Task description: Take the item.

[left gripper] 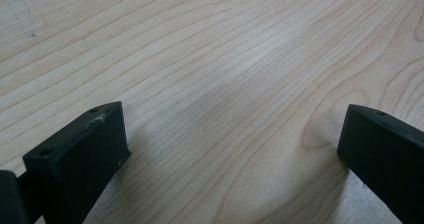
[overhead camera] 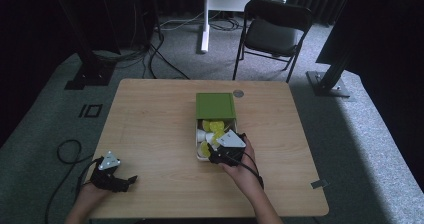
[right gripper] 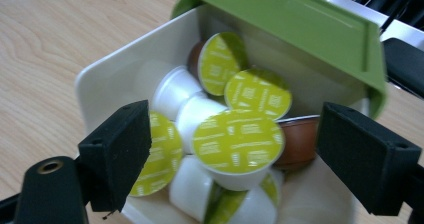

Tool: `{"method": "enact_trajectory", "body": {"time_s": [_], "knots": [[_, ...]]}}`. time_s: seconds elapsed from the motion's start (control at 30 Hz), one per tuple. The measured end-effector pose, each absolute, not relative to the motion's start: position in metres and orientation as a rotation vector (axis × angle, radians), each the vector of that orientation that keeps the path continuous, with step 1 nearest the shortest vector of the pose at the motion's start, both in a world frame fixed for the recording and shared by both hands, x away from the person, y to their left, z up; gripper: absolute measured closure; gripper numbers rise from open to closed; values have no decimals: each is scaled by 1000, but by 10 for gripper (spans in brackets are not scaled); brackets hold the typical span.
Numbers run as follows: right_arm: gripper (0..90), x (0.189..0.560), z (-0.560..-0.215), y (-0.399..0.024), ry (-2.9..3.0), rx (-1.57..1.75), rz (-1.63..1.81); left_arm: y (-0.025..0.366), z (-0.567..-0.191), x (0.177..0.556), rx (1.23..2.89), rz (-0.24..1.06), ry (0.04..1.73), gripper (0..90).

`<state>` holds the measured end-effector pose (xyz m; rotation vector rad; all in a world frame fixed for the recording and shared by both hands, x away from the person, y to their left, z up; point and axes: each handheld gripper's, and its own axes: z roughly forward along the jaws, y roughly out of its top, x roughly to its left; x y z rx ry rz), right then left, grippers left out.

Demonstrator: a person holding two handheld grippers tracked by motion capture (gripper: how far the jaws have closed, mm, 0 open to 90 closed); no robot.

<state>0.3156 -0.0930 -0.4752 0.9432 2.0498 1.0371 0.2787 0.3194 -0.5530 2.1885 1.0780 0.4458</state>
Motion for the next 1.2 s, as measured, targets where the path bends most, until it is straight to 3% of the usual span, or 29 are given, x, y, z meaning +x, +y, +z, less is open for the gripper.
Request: {"method": "enact_trajectory", "body": {"time_s": [0.47, 0.8, 1.2], "knots": [[179, 320, -497, -78, 2019, 990, 892, 319, -553, 279, 2189, 445, 1077, 5], [364, 328, -500, -78, 2011, 1048, 855, 319, -553, 279, 2189, 446, 1078, 5], [379, 331, -508, -73, 1987, 1028, 772, 319, -553, 279, 2188, 446, 1077, 5]]}}
